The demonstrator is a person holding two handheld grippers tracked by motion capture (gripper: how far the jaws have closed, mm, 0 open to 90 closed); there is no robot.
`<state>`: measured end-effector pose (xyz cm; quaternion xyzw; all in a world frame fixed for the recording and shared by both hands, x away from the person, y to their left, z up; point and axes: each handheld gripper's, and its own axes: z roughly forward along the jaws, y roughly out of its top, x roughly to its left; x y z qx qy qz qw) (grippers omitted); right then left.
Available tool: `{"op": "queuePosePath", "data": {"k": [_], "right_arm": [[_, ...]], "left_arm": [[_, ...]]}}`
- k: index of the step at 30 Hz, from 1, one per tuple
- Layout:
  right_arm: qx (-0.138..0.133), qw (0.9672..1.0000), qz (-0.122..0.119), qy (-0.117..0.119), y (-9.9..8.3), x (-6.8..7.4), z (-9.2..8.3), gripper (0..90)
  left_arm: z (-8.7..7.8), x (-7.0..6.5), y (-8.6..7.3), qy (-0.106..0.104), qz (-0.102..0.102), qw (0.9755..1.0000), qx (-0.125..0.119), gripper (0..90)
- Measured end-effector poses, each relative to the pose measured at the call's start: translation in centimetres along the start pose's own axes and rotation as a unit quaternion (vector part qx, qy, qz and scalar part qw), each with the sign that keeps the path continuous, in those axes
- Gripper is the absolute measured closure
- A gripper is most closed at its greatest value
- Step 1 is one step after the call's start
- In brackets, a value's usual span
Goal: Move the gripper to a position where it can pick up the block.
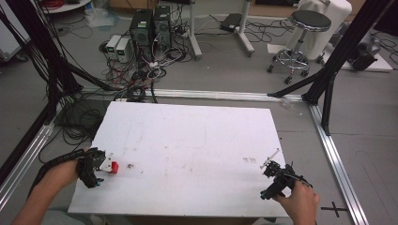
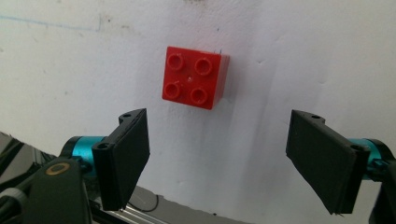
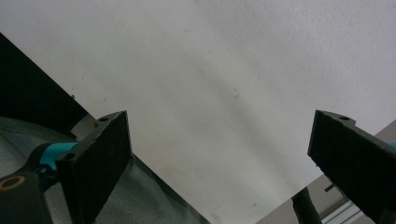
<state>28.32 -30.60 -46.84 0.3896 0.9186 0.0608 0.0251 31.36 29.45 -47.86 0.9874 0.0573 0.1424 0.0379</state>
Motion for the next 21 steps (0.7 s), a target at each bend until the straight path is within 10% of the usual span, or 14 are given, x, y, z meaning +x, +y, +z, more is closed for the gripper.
{"op": "queuePosePath", "data": {"k": [21], "right_arm": [[0.001, 1.0000, -0.006, 0.004, 0.0, -0.1, 0.2, 5.5]], "left_arm": [[1.2, 2.1, 1.1, -0.033, 0.071, 0.9969, 0.004, 22.1]]}}
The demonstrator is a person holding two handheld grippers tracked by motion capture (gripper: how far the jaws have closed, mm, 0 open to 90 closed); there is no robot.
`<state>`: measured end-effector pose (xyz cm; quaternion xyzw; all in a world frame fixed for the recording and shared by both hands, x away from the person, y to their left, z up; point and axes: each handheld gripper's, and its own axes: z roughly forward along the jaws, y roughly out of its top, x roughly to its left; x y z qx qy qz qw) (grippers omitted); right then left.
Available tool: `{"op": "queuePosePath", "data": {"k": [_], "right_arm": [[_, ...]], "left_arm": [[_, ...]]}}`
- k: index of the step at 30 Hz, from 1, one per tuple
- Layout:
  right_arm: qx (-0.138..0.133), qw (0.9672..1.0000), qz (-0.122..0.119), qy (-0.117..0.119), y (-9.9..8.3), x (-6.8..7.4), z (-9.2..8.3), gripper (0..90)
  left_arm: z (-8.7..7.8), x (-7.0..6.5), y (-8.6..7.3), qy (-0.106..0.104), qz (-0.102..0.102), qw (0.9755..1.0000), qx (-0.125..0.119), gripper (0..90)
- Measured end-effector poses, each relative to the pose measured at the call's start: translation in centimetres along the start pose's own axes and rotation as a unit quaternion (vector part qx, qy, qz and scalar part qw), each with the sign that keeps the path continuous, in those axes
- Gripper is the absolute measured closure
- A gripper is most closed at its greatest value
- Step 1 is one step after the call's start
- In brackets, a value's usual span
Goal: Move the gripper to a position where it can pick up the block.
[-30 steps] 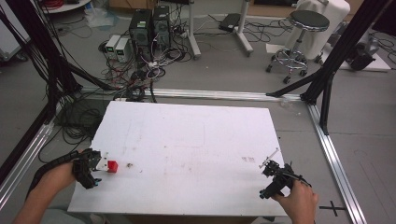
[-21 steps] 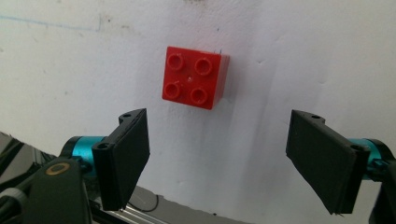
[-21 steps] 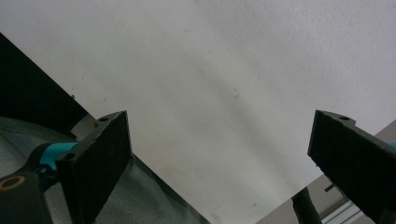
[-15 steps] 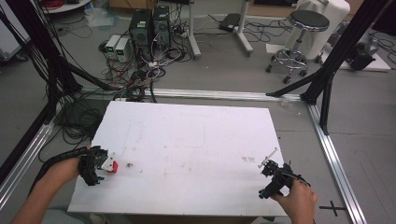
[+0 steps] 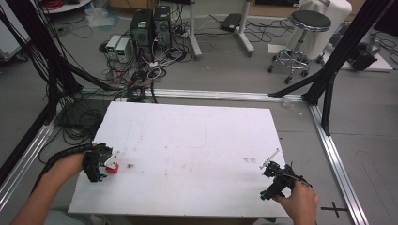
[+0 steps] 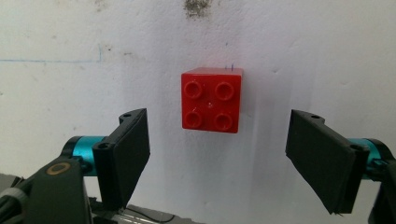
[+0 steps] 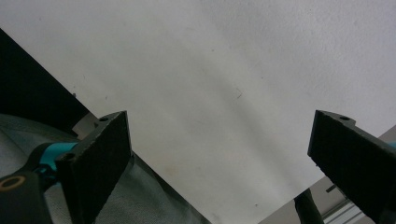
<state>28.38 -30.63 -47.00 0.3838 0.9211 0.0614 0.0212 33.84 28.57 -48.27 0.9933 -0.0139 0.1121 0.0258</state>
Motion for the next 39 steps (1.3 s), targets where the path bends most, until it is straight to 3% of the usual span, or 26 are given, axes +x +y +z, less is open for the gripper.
{"op": "queuePosePath", "data": {"k": [3, 8, 10, 12, 17, 28, 39], "right_arm": [[0.000, 1.0000, -0.001, 0.001, 0.0, 0.0, 0.1, 5.4], [0.002, 1.0000, -0.001, 0.001, 0.0, 0.0, 0.1, 5.5], [0.002, 1.0000, 0.000, 0.003, 0.1, 0.1, 0.1, 5.5], [0.002, 1.0000, 0.001, 0.003, 0.1, 0.1, 0.2, 5.5], [0.003, 1.0000, -0.001, 0.003, 0.1, 0.1, 0.2, 5.5], [0.007, 0.9999, -0.006, 0.005, 0.2, 0.2, 0.3, 5.5], [0.010, 0.9999, -0.007, 0.003, 0.4, 0.4, 0.3, 5.5]], "left_arm": [[0.4, 0.5, -0.1, -0.018, 0.002, 0.9998, 0.002, 21.9], [0.7, 1.0, 0.0, -0.017, 0.010, 0.9998, 0.003, 21.9], [1.0, 1.0, 0.0, -0.026, 0.008, 0.9996, 0.001, 21.9], [1.3, 1.0, 0.2, -0.035, 0.022, 0.9991, 0.001, 22.2], [1.7, 1.1, 0.5, -0.046, 0.031, 0.9985, -0.001, 22.3], [2.5, 1.3, 0.8, -0.052, 0.048, 0.9974, 0.009, 22.3], [2.8, 1.2, 0.9, -0.056, 0.048, 0.9972, 0.010, 22.4]]}}
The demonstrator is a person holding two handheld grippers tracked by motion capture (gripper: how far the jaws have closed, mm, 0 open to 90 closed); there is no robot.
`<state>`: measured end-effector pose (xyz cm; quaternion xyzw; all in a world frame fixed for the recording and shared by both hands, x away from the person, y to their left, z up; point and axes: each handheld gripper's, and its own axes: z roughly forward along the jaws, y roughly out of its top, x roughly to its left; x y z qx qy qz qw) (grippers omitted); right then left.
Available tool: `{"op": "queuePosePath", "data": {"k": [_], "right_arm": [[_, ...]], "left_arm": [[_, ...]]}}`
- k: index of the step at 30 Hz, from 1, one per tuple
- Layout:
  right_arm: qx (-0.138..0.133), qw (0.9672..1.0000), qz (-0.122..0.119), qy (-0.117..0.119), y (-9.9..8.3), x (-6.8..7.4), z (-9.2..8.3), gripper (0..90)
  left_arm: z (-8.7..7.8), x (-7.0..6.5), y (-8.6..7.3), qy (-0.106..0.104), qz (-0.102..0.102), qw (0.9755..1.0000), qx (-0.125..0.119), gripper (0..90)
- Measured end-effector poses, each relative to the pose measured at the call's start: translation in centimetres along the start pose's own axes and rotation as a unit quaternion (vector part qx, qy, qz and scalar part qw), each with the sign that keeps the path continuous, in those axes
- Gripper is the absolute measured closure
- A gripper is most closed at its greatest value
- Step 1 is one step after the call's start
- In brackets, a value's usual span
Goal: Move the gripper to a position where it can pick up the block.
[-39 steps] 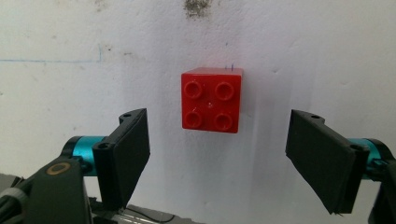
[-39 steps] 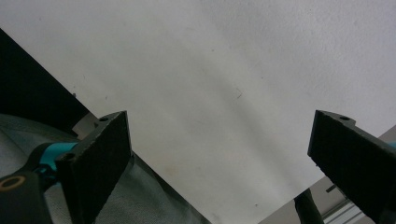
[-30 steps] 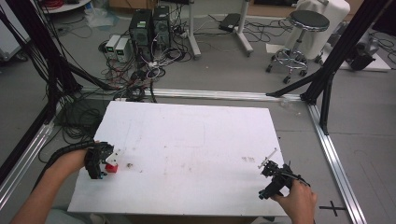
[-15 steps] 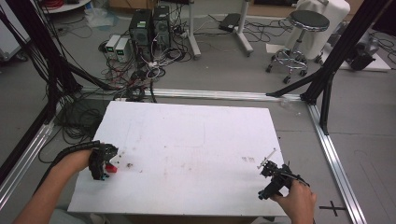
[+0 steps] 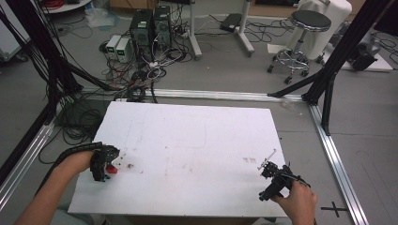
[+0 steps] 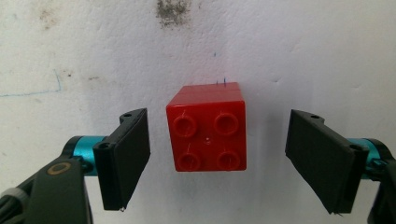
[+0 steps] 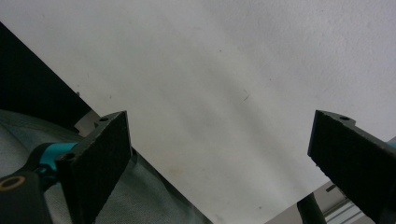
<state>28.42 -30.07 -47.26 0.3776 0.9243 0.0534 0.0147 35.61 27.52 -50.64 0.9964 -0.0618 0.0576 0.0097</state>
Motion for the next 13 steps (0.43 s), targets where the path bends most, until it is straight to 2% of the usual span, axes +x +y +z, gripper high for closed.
{"op": "queuePosePath", "data": {"k": [13], "right_arm": [[0.000, 1.0000, 0.000, 0.000, 0.00, 0.01, 0.00, 5.5]], "left_arm": [[-0.19, 0.04, -0.02, 0.007, -0.003, 0.9999, 0.007, 22.4]]}}
